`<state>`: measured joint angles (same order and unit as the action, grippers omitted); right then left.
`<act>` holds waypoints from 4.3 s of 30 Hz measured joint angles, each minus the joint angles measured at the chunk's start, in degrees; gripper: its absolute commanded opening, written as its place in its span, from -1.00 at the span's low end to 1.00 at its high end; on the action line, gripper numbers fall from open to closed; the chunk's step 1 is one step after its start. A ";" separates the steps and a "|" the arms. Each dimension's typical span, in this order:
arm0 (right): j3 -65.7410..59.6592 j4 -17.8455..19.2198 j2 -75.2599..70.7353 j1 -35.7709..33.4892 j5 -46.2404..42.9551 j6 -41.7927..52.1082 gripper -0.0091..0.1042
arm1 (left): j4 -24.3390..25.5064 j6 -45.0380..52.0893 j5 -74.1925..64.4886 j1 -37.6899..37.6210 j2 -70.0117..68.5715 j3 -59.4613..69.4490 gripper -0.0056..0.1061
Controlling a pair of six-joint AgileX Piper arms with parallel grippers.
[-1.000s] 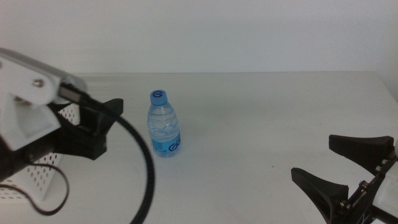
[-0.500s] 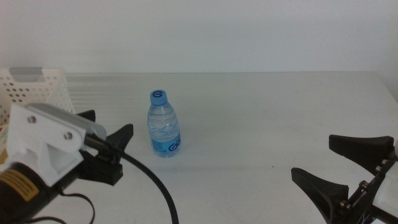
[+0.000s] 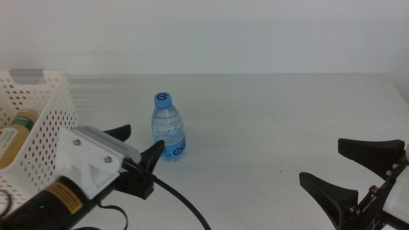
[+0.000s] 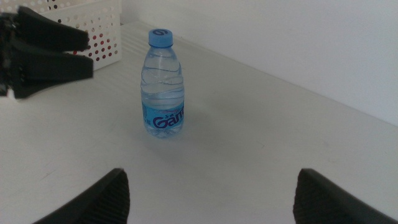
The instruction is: Use arms to grab the bottles and put them into the dustbin to the left of the table.
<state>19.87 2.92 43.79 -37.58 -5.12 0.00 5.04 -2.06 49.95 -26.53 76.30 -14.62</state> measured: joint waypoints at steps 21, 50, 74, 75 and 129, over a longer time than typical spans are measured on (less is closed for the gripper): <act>0.00 0.00 0.00 0.00 0.00 0.00 0.51 | -1.71 -0.61 15.01 -0.02 24.05 -5.34 0.72; 0.00 0.00 0.00 0.00 0.00 0.00 0.51 | 8.92 -7.32 12.50 6.28 36.54 -23.13 0.72; 0.00 0.00 0.00 0.00 0.00 0.00 0.51 | 9.55 -14.88 -1.27 6.76 23.64 -16.47 -0.99; 0.00 0.00 0.00 0.00 0.00 0.00 0.51 | 10.24 -14.88 -3.70 6.76 21.38 -16.25 -0.99; 0.00 0.00 0.00 0.00 0.00 0.00 0.51 | 12.24 -3.21 -107.87 10.94 -0.18 -63.07 -0.99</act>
<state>19.87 2.92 43.79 -37.58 -5.12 0.00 17.28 -5.27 -57.92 -15.59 76.13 -77.69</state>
